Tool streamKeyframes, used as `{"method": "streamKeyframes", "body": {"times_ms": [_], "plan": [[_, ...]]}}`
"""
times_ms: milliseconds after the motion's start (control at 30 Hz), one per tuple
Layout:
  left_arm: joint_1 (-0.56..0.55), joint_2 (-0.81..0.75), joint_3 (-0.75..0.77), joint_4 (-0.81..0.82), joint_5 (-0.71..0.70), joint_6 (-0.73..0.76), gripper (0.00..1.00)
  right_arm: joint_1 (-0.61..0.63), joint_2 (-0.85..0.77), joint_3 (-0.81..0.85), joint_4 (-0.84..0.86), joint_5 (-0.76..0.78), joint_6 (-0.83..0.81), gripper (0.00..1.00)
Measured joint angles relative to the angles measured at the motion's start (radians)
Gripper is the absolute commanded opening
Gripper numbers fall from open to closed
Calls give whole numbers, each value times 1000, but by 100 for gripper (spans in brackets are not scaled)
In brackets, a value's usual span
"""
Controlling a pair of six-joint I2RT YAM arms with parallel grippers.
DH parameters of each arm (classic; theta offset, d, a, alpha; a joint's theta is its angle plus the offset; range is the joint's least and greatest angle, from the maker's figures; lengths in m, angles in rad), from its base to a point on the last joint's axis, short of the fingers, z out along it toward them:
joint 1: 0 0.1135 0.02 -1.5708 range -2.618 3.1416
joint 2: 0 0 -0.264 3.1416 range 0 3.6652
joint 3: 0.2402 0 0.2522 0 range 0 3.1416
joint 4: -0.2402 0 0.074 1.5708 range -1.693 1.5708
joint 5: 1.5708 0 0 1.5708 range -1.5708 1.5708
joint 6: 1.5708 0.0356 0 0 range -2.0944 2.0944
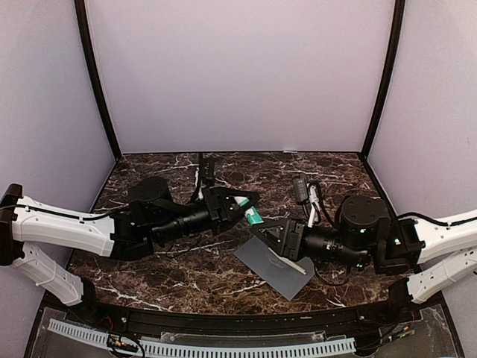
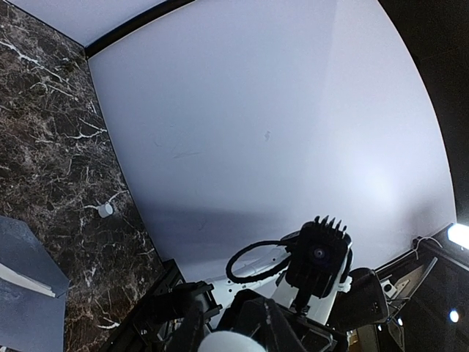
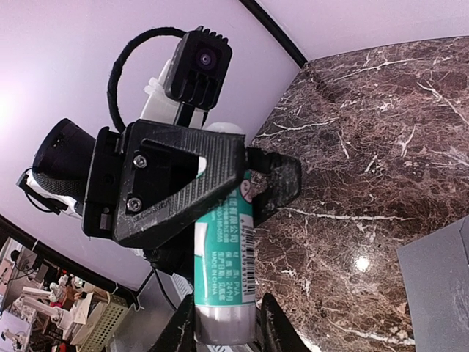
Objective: Place the letter into the envelope and seal it
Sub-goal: Adjust the solid glue.
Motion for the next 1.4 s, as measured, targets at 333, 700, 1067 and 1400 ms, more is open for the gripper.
{"method": "streamKeyframes", "body": {"times_ms": [333, 700, 1067, 1400], "plan": [[-5, 11, 0, 2, 11, 0, 14, 0, 24, 11, -1, -3, 3, 0], [-9, 34, 8, 8, 44, 10, 52, 0, 29, 16, -1, -2, -3, 0], [-13, 56, 31, 9, 60, 14, 39, 0, 77, 43, -5, 14, 5, 0], [-13, 62, 31, 9, 60, 6, 37, 0, 78, 44, -7, 62, 33, 0]]}}
